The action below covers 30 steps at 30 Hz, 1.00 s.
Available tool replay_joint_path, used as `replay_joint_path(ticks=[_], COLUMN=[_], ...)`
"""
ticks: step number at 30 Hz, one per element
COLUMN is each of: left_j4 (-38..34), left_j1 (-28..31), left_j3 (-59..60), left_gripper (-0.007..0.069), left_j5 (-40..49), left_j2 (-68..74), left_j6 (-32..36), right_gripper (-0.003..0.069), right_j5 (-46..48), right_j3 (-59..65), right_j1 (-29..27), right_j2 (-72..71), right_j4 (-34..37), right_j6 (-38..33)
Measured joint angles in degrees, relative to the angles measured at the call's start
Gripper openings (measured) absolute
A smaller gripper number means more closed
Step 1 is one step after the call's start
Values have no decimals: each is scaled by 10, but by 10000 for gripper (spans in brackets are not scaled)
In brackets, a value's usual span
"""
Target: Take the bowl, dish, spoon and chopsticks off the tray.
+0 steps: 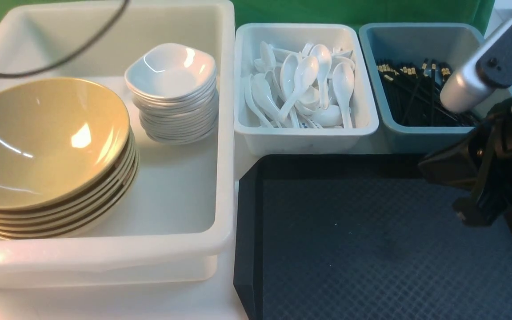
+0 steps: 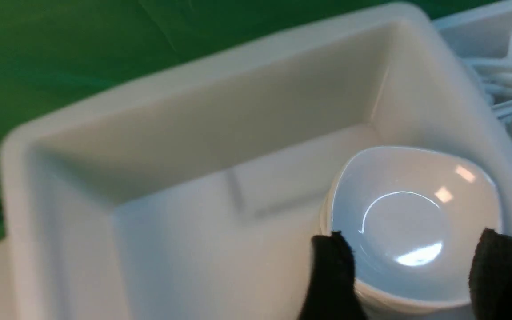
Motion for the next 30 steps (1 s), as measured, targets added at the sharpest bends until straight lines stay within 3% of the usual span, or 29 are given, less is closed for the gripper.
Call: replay_joint_path(ticks=[4,7,14,20,30], left_j4=[17,21,21,29,60], left_j1=[0,0,0,0,0], left_j3=[47,147,392,601,719], left_gripper=[46,-2,-10,-10,-10], left_j5=[69,85,28,-63,-88], left_j2=[-110,-202,-399,-608,-758], left_j6=[-9,-20,-53,-114,-125], right_gripper=[71,76,78,78,79], right_j5=[-7,-17,-62,-175,-285], right_j3=[-27,-30,6,95,203], right_j1=[0,0,0,0,0], right_j2=[0,-6,-66,-186,-335], right_j4=[0,0,8,31,41], right_j6=[0,0,0,-1,-1])
